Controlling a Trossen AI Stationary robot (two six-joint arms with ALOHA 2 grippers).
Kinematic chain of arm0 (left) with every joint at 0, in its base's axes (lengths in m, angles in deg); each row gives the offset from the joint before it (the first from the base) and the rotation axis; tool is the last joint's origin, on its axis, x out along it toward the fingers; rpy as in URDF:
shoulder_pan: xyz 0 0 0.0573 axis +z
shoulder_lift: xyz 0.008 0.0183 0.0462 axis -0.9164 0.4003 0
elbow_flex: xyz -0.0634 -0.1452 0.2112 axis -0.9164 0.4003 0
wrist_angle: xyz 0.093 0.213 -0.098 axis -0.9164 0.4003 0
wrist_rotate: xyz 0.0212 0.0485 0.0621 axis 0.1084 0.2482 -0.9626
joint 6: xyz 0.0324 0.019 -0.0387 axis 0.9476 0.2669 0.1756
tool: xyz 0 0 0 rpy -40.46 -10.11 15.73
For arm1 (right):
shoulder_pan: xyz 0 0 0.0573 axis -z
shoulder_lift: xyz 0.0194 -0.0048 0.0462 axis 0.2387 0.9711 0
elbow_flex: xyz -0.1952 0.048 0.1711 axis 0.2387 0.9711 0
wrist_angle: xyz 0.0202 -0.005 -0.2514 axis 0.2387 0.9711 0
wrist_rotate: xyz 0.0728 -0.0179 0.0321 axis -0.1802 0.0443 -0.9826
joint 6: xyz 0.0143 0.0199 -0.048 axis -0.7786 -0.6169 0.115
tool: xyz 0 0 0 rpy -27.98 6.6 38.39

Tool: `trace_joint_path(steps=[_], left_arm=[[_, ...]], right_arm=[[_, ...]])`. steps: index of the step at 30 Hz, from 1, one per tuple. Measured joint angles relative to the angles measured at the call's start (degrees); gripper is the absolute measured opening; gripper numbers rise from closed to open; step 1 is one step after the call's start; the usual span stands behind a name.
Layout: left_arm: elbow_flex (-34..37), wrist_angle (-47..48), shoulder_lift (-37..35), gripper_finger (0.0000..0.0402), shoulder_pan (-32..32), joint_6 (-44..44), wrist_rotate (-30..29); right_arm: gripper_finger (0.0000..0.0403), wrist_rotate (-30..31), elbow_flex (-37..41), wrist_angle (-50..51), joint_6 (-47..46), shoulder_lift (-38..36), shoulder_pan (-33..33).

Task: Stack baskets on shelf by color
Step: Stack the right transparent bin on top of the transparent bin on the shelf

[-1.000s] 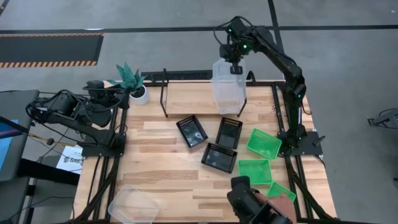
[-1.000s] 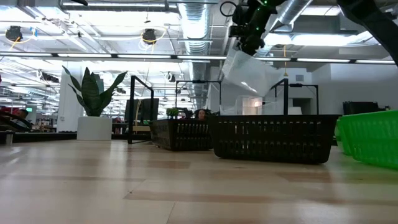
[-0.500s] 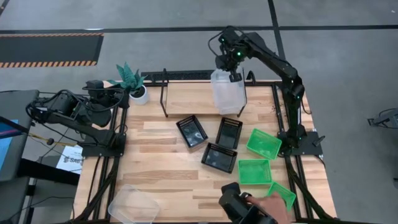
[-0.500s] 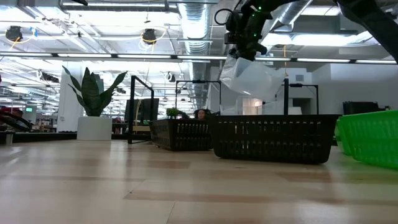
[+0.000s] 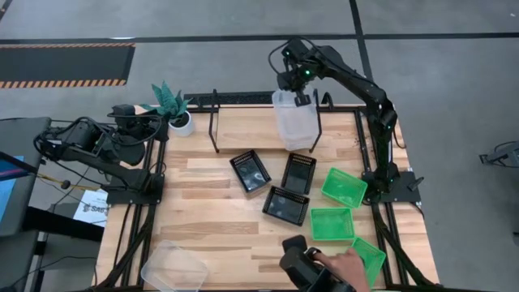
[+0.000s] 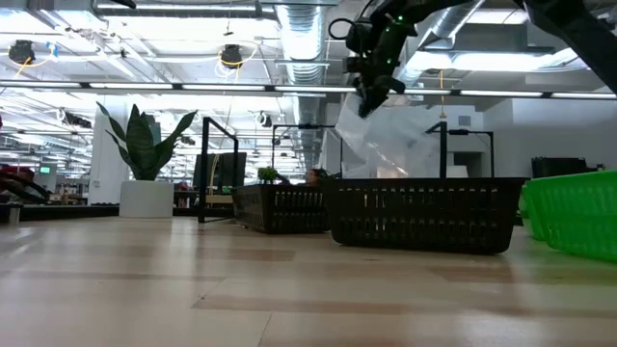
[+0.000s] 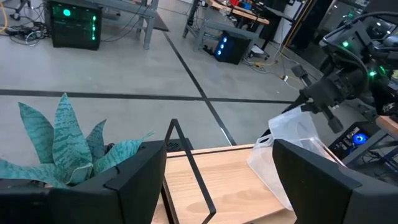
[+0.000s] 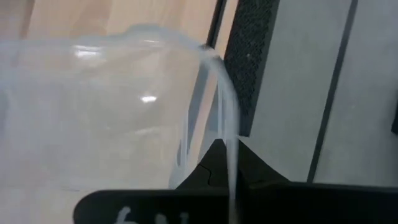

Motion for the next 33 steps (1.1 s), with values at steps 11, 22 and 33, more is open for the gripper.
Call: trace_joint_path(steps=[11, 22, 33], left_arm=[[0.0, 0.0, 0.0, 0.0283, 0.0, -0.11, 0.0], [0.0, 0.0, 0.0, 0.0283, 0.01, -0.67, -1.12], [0.0, -0.02, -0.01, 0.0283, 0.01, -3.5, -3.02]], right_arm=[[0.0003, -1.39, 0.0, -3.72, -1.65, 0.0, 0.7], [0.0002, 1.67, -3.22, -5.93, 0.1, -0.07, -0.46], [0.0002, 7.1, -7.73, -3.17, 3.29, -0.02, -0.69]])
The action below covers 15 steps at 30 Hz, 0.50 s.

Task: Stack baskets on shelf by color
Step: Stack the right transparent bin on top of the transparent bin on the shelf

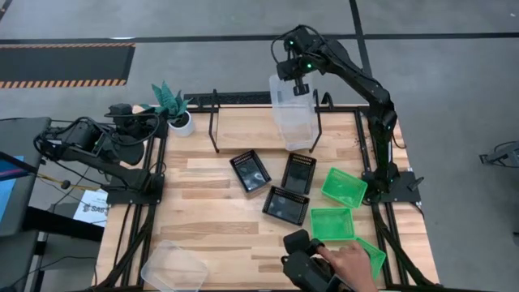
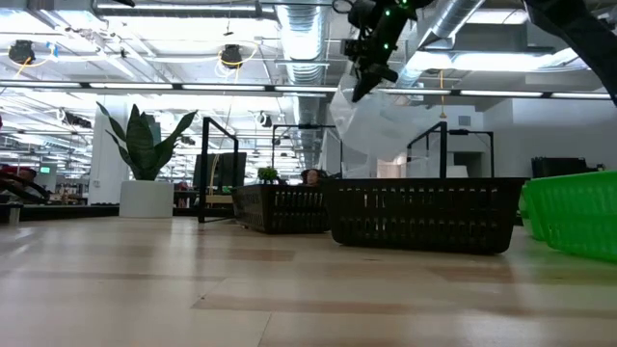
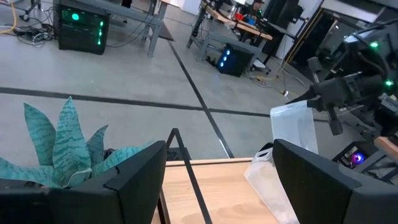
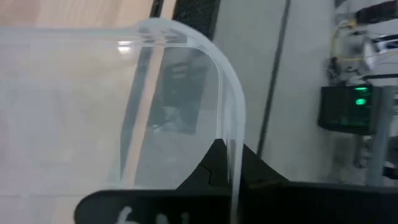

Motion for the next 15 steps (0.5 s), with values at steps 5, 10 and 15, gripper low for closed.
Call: trace_joint_path(steps=[5, 10, 15], left_arm=[[0.0, 0.01, 0.01, 0.0283, 0.01, -0.2, -1.99], [0.0, 0.01, -0.01, 0.0283, 0.01, -0.36, -4.9], [0.0, 0.04, -0.03, 0.0283, 0.01, -0.39, -5.66]], right_arm=[[0.0002, 4.73, -1.88, 1.49, 2.08, -0.36, -1.15], [0.0002, 8.16, -1.8, 5.98, 3.34, -0.6, -1.14], [0.0002, 8.12, -1.8, 7.15, 2.64, -0.62, -1.49]])
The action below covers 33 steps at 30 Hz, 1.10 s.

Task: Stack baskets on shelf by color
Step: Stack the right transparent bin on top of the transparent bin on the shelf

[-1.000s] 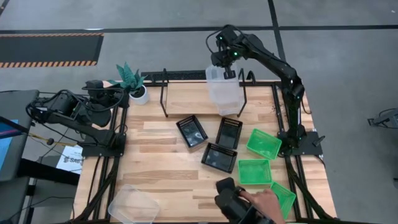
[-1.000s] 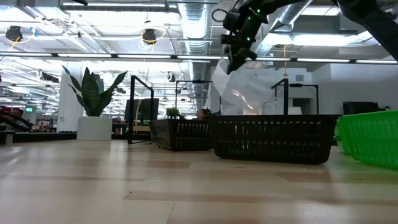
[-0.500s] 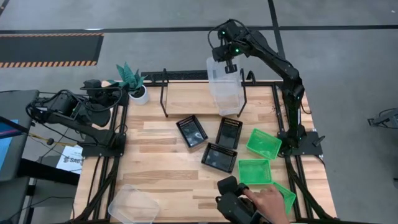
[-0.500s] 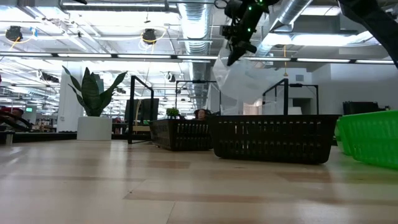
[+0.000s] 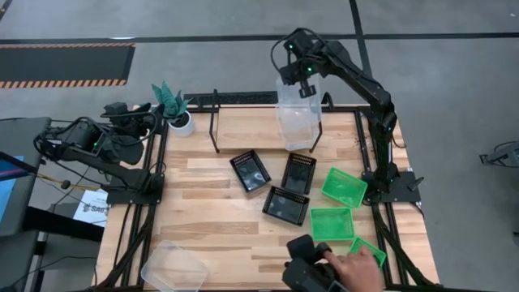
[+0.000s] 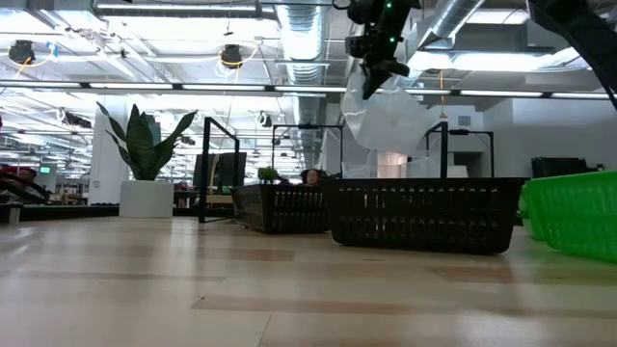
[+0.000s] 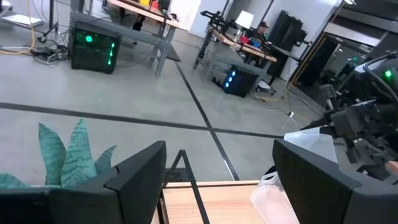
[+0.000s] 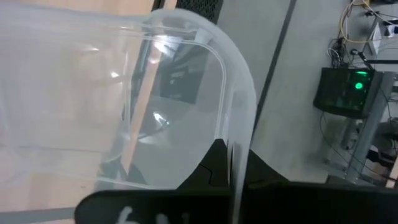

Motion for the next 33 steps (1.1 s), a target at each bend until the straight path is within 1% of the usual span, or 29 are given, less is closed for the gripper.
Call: trace_joint_path(steps=[10, 21, 24, 33], left_arm=[[0.0, 0.0, 0.0, 0.0283, -0.02, 0.0, 0.2], [0.0, 0.04, 0.0, 0.0283, 0.0, 0.24, -0.24], [0.0, 0.13, 0.0, 0.0283, -0.02, 0.24, -0.25], [0.0, 0.56, 0.01, 0.0283, -0.01, 0.24, -0.28]], right_arm=[[0.0001, -3.36, 1.38, -0.13, -0.34, 0.56, -0.1], [0.0002, -7.49, 1.44, 2.23, -4.6, 0.63, 0.99], [0.0002, -7.84, 1.44, 2.61, -4.67, 0.63, 0.99], [0.0002, -12.62, 1.44, 5.49, -4.83, 0.63, 0.99]])
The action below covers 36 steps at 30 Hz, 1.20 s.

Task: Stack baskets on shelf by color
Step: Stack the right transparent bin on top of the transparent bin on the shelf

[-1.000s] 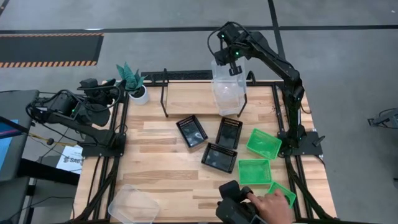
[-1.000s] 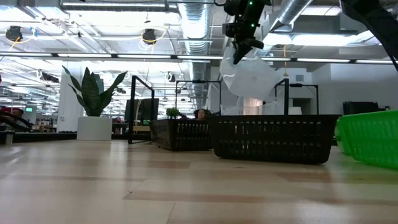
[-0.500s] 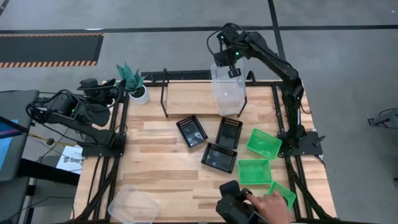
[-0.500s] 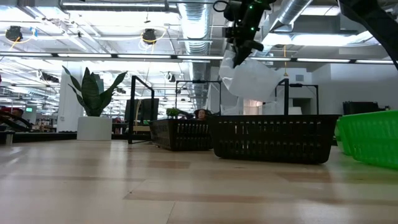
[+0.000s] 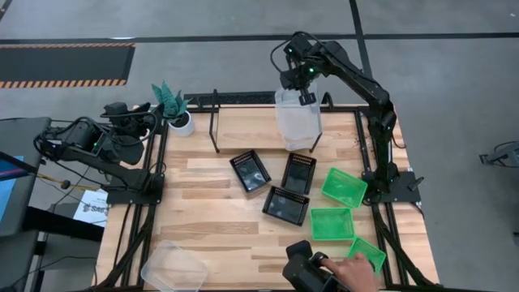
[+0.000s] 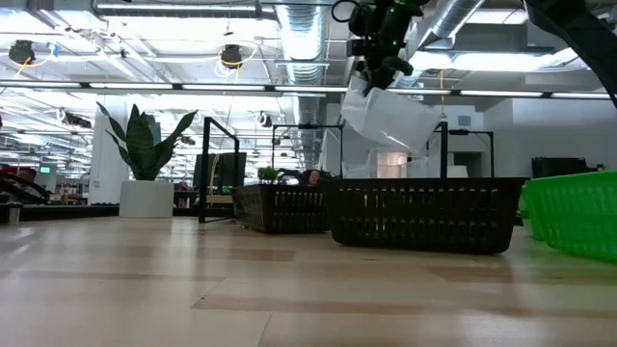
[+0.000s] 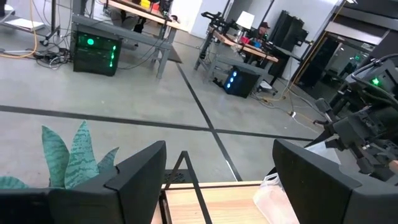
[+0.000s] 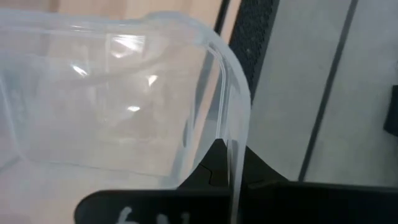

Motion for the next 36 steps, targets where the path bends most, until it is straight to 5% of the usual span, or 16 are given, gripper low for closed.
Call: trace_joint_path(steps=[8, 25, 36], left_arm=[[0.0, 0.0, -0.01, 0.0283, 0.01, -0.3, -0.04], [0.0, -2.61, 0.03, 0.0283, 0.01, -3.29, 4.84], [0.0, -28.96, 1.69, 0.0283, 3.26, 22.82, 14.06]], right_arm=[[0.0002, -5.1, 0.0, -1.28, -0.28, 0.0, -0.72], [0.0002, -5.54, -1.46, -3.78, -1.73, -1.93, -1.18], [0.0002, -7.47, -1.44, -5.9, -3.9, -8.28, 1.27]])
